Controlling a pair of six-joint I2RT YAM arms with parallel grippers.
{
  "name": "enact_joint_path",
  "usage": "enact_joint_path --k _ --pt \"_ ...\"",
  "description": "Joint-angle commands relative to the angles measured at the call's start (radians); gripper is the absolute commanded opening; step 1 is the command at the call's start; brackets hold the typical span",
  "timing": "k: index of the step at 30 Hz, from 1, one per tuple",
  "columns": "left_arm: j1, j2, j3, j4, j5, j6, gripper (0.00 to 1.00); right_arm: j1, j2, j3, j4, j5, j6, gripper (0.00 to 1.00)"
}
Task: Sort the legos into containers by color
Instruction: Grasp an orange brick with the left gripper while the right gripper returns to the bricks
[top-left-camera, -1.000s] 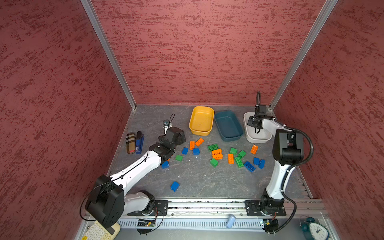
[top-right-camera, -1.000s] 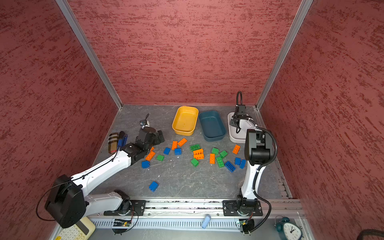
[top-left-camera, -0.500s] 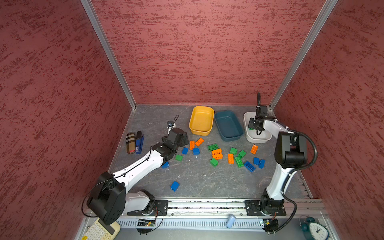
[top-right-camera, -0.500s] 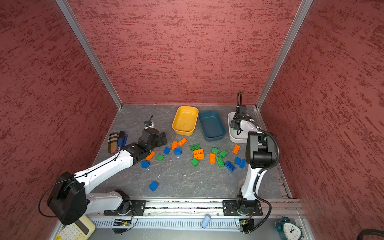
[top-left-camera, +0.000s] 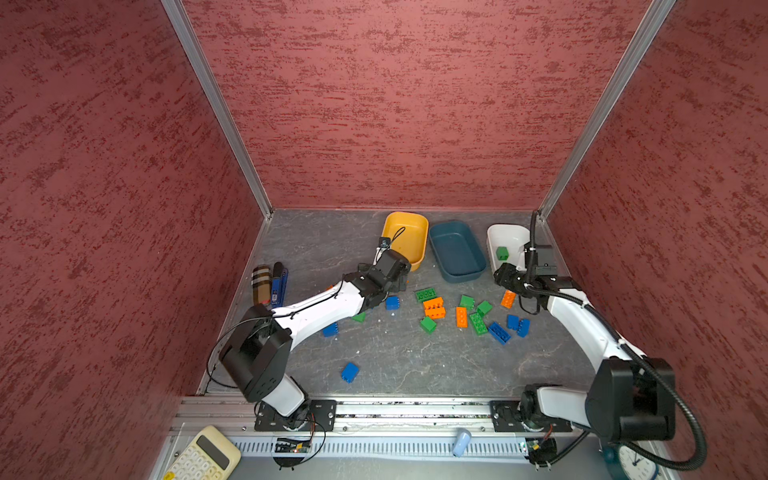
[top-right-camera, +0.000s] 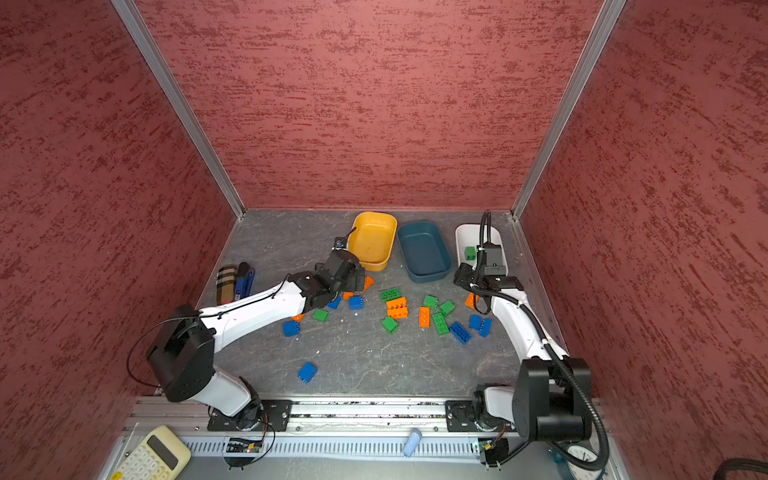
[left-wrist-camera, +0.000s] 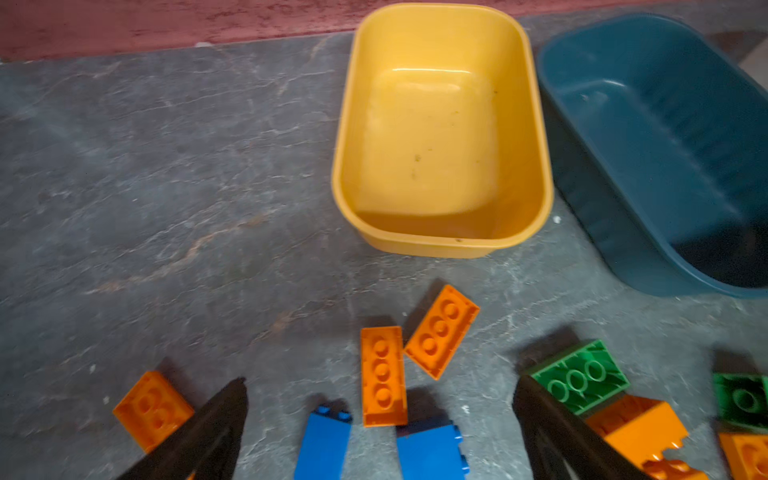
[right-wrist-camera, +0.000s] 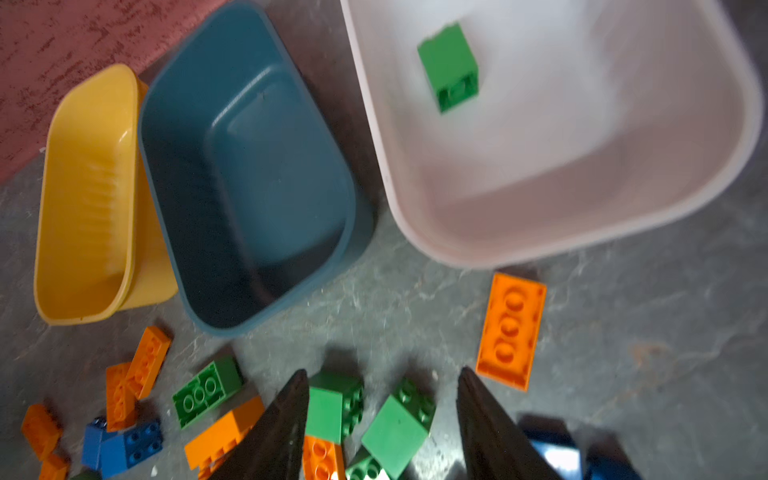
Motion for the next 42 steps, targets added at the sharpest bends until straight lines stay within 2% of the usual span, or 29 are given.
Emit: enact_joint_path --k 1,5,11,15,18,21,29,35,37,42 --pt "-0.052 0.051 0.070 -0.054 0.155 0.103 0.99 0.019 -0.021 -0.043 -0.010 -0.072 0.099 0.59" --pt "-0.139 0.130 0.159 -0.091 0.253 0.194 1.00 0.035 0.003 -0.075 0.001 0.008 0.145 0.60" --pt "-0.214 0.237 0.257 -0.167 0.342 0.248 0.74 0.050 0.044 -0.093 0.077 0.003 0.182 0.64" --pt "-0.230 0.316 0.307 -0.218 0.332 0.293 0.60 0.051 0.047 -0.090 0.088 0.020 0.182 0.66" --pt "-0.228 0.380 0.365 -0.276 0.313 0.315 0.55 0.050 0.042 -0.090 0.087 0.034 0.180 0.67" --pt "-0.230 0.427 0.405 -0.300 0.339 0.340 0.51 0.051 0.030 -0.099 0.086 0.053 0.181 0.69" --pt "-0.234 0.496 0.441 -0.315 0.374 0.353 0.48 0.051 0.000 -0.125 0.091 0.078 0.189 0.72" --pt "-0.256 0.552 0.463 -0.307 0.344 0.347 0.43 0.051 -0.005 -0.122 0.092 0.094 0.189 0.72" --pt "-0.260 0.568 0.474 -0.309 0.326 0.342 0.39 0.052 -0.005 -0.121 0.094 0.097 0.190 0.73" --pt "-0.266 0.548 0.472 -0.280 0.280 0.325 0.21 0.051 -0.014 -0.122 0.092 0.116 0.190 0.74"
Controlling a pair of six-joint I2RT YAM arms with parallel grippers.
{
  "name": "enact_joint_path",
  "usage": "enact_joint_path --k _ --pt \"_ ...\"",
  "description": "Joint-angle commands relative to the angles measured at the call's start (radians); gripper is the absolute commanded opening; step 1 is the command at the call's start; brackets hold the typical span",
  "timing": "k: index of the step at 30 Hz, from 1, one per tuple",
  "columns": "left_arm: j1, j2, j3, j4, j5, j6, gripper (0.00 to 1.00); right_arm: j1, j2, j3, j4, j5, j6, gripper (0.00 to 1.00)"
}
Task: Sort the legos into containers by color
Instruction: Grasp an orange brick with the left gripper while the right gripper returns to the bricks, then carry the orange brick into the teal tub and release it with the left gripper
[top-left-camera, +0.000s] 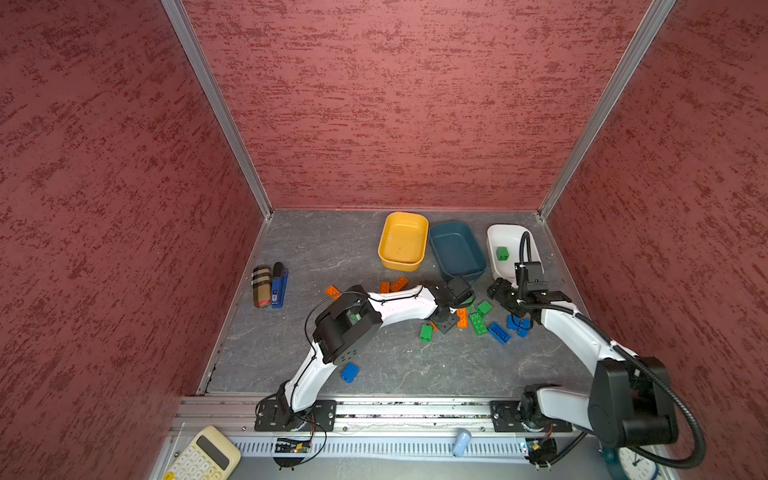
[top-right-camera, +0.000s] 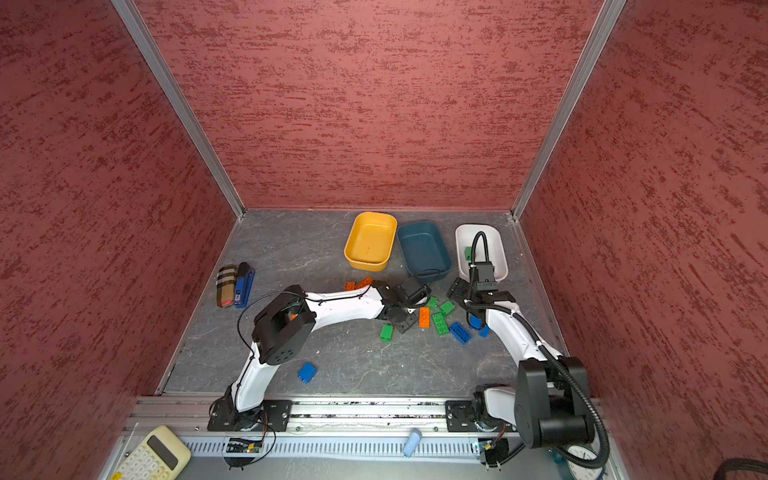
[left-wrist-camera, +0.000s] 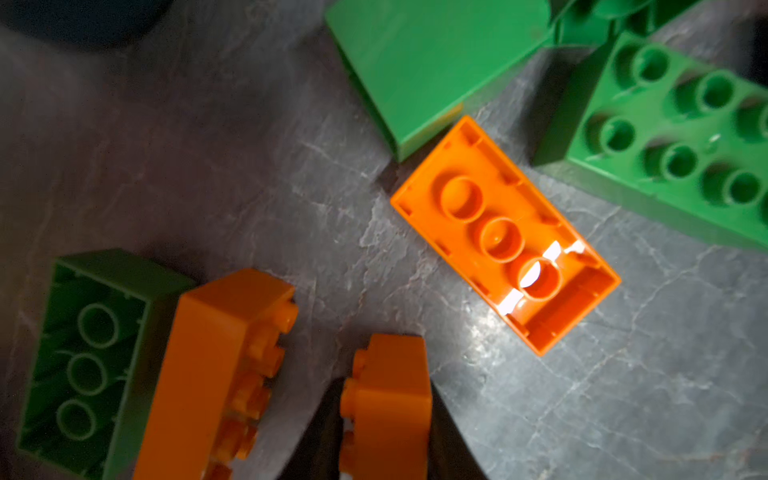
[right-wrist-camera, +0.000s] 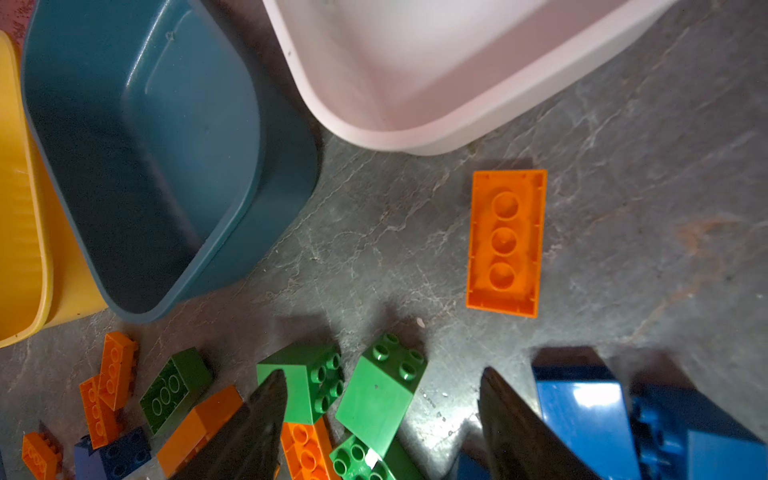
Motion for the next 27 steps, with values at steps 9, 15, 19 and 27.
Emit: enact_joint_path --k 9,15,19,27 --pt "0.061 -0.124 0.060 0.101 0.077 -0.050 0.16 0.007 -0.042 -0.051 0.131 -0.062 -0.012 0.86" --pt "0.167 -0.072 0.212 0.137 0.233 -0.156 0.14 0.008 0.014 -0.027 0.089 -0.023 -0.019 0.84" --pt "0.223 0.031 0.373 0.129 0.262 -0.248 0.15 0.012 0.047 -0.019 0.068 -0.027 -0.034 0.84" --pt "0.302 0.295 0.699 0.084 0.295 -0.450 0.16 0.030 0.059 -0.033 0.045 -0.040 -0.036 0.81"
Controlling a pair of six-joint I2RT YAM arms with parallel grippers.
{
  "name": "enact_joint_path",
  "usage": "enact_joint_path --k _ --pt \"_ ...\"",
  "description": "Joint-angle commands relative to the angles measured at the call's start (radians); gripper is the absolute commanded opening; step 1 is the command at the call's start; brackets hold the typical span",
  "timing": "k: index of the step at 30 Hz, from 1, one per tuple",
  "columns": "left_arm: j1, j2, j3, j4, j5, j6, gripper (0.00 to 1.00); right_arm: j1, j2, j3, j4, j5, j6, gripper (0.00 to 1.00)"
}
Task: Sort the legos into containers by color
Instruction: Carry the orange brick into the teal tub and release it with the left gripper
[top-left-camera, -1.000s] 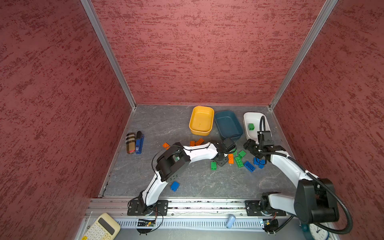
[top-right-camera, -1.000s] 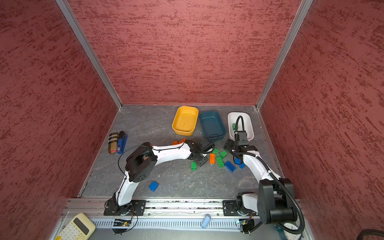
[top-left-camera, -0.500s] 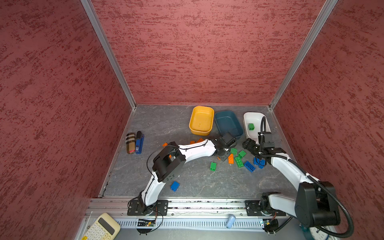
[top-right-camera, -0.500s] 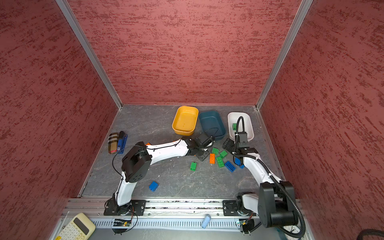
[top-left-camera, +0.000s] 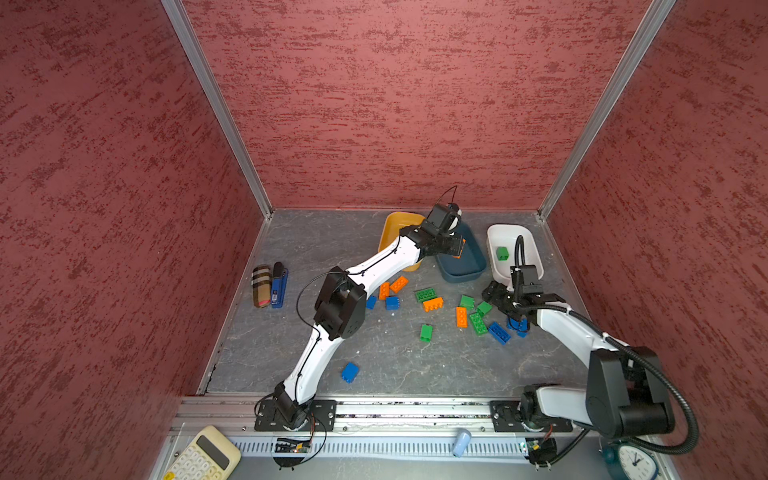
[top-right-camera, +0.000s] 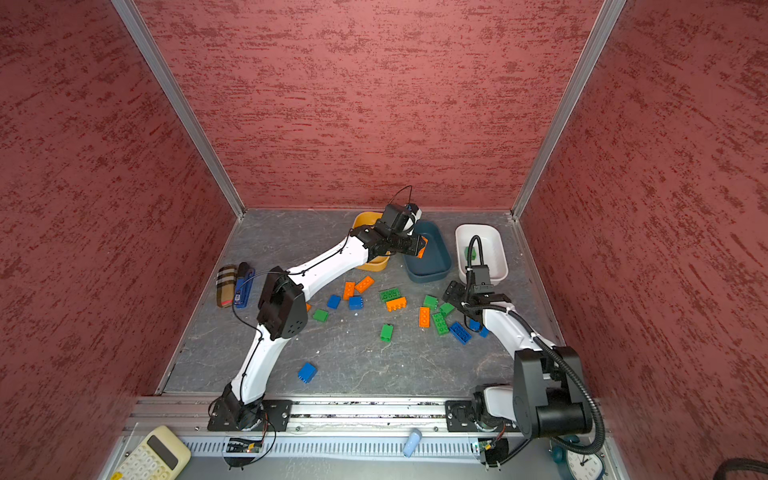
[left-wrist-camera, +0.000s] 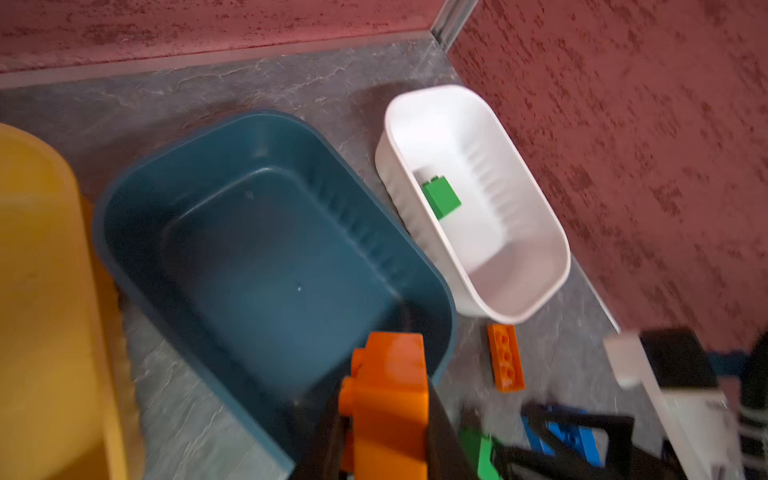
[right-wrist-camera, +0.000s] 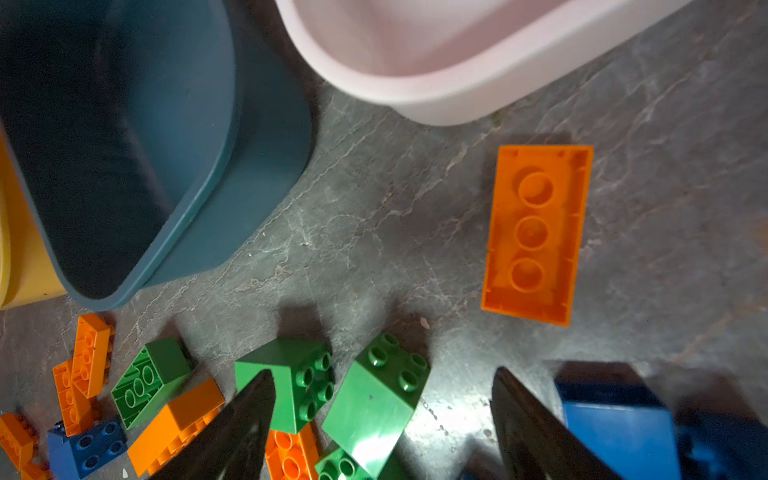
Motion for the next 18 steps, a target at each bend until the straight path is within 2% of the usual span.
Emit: enact_joint_path --k 1,4,6,8,13,18 --pt "0.020 0.103 0.104 -0.051 0.027 -0.130 0.16 0.018 0.011 0.009 -0.025 0.003 -0.008 0.80" --pt "0.031 0.166 0.169 -0.047 0.025 -0.182 0.18 0.024 0.011 0.003 -0.033 0.019 -0.008 0.79" --pt "0.034 0.187 0.198 -0.047 0.038 -0.207 0.25 0.029 0.012 0.002 -0.038 0.025 -0.007 0.79" --pt "0.035 0.186 0.203 -0.046 0.060 -0.219 0.35 0.033 0.011 0.002 -0.041 0.029 -0.007 0.79" --pt "0.028 0.150 0.201 -0.060 0.096 -0.191 0.67 0.042 0.022 0.005 -0.041 0.029 0.002 0.78" --pt "0.015 0.084 0.183 -0.086 0.079 -0.133 0.85 0.064 0.044 0.019 -0.043 0.042 0.016 0.77"
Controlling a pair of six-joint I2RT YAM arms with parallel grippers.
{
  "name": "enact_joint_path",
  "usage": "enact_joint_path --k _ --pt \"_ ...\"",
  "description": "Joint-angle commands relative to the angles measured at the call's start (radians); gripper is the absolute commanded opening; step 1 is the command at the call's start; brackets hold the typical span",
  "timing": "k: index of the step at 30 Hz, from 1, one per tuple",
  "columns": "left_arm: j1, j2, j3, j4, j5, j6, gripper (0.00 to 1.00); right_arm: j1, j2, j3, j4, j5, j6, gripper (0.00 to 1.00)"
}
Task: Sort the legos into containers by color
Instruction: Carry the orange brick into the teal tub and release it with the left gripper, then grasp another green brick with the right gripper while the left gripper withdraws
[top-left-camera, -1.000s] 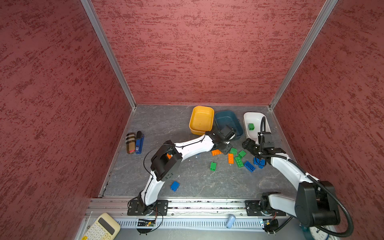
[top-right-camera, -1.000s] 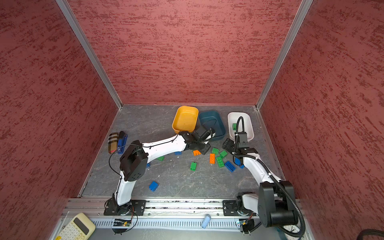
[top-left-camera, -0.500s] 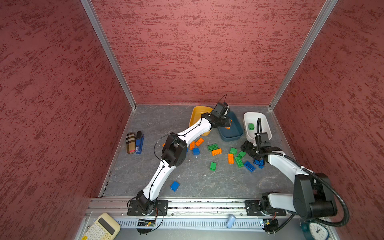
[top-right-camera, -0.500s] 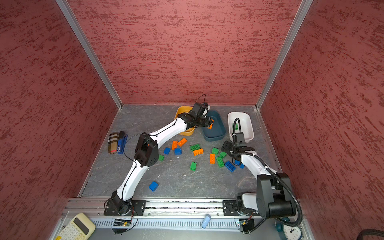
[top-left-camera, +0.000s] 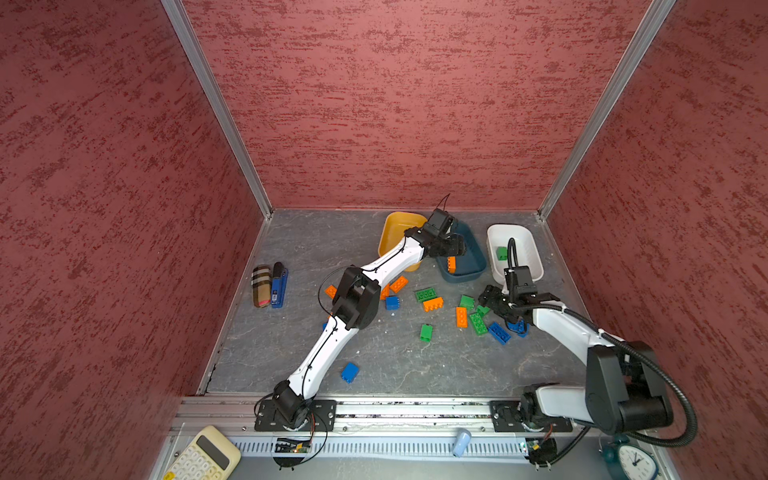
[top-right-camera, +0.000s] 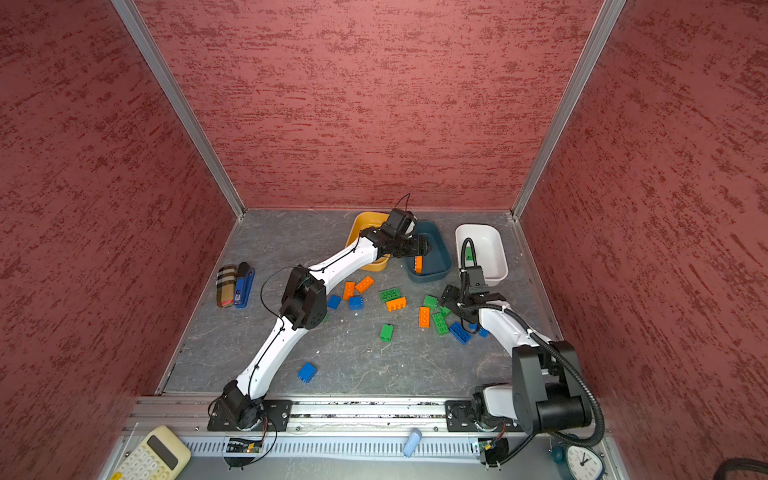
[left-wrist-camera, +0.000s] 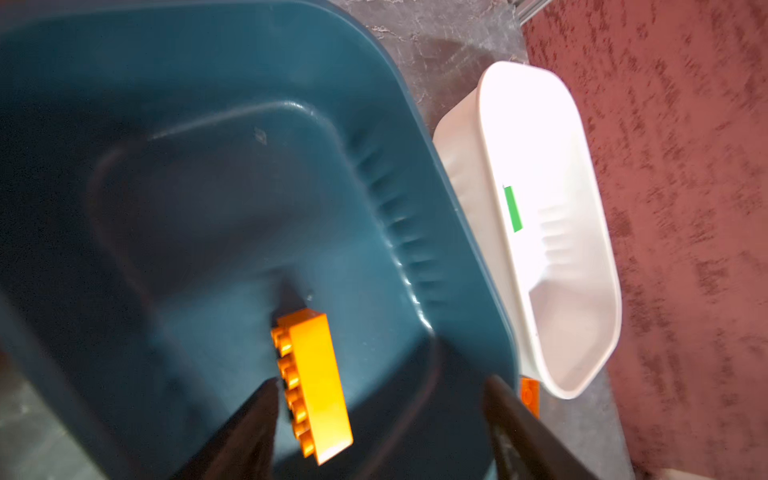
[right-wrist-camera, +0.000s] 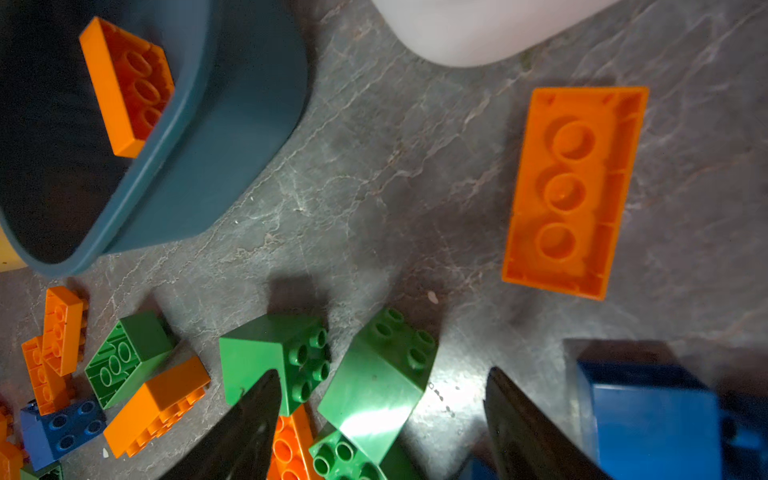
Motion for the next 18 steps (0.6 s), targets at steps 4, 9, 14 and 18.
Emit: enact_joint_path --k 4,9,14,18 --pt "-0.031 -0.194 -0.098 0.009 -0.077 0.104 1.00 0.036 0.039 0.029 -0.028 0.085 0.030 0.74" --pt "-0.057 -0.387 -0.368 0.148 -0.179 0.176 0.99 0.072 0.065 0.043 -0.042 0.148 0.041 0.68" --pt "-0.070 -0.560 -0.636 0.283 -0.274 0.187 0.99 0.105 0.101 0.067 -0.066 0.209 0.044 0.61" --pt "-0.087 -0.669 -0.803 0.340 -0.400 0.194 0.99 0.131 0.134 0.086 -0.075 0.266 0.038 0.57"
